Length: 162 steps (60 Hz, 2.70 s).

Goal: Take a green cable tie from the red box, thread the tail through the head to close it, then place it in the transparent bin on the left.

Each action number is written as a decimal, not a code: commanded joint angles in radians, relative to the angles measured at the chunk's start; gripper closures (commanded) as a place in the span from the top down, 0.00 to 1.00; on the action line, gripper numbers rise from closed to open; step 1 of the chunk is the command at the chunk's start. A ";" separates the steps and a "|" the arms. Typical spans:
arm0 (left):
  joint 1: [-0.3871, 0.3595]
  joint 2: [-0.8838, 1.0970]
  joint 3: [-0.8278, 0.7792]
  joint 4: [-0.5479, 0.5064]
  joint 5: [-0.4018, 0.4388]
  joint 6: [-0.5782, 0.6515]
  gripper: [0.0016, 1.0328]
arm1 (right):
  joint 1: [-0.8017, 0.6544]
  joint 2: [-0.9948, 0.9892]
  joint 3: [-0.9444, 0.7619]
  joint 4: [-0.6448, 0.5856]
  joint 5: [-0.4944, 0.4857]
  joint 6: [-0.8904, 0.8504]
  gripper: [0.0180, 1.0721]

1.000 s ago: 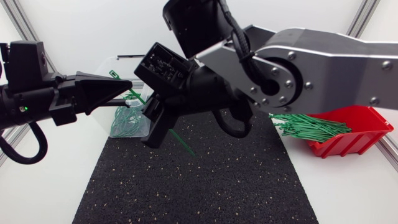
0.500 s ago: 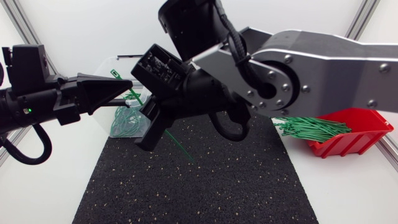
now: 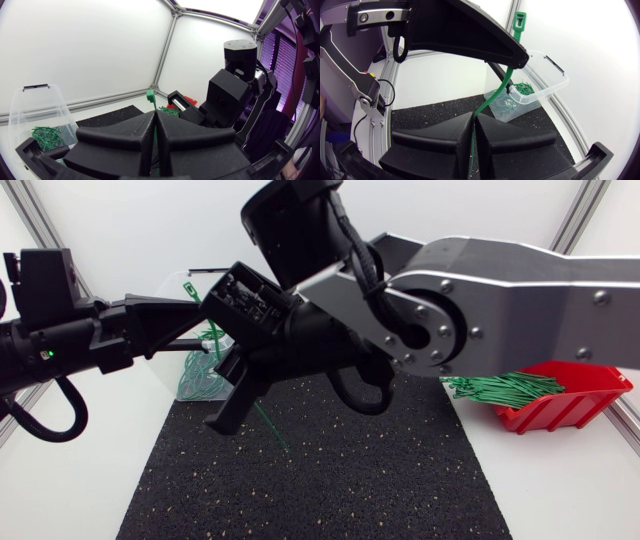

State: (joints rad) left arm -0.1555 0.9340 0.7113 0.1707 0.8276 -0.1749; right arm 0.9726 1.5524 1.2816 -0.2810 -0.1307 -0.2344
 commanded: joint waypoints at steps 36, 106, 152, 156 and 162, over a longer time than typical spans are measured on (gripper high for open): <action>-0.036 -0.029 -0.035 0.053 -0.016 -0.052 0.03 | 0.025 0.023 -0.011 -0.003 -0.027 0.026 0.11; -0.134 0.216 0.258 -0.410 0.047 0.166 0.03 | -0.201 -0.230 -0.303 -0.178 0.011 -0.356 0.80; -0.046 0.407 0.438 -0.522 0.215 0.239 0.03 | 0.063 -0.190 -0.419 0.025 0.520 -0.483 0.96; -0.030 0.416 0.453 -0.534 0.226 0.250 0.03 | 0.063 -0.178 -0.395 0.016 0.519 -0.483 0.96; -0.004 0.424 0.471 -0.553 0.248 0.253 0.03 | 0.089 -0.153 -0.372 0.005 0.528 -0.508 0.95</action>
State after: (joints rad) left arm -0.1818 1.3411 1.1362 -0.3668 1.0512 0.0540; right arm 1.0363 1.3655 0.8845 -0.2802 0.3836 -0.7055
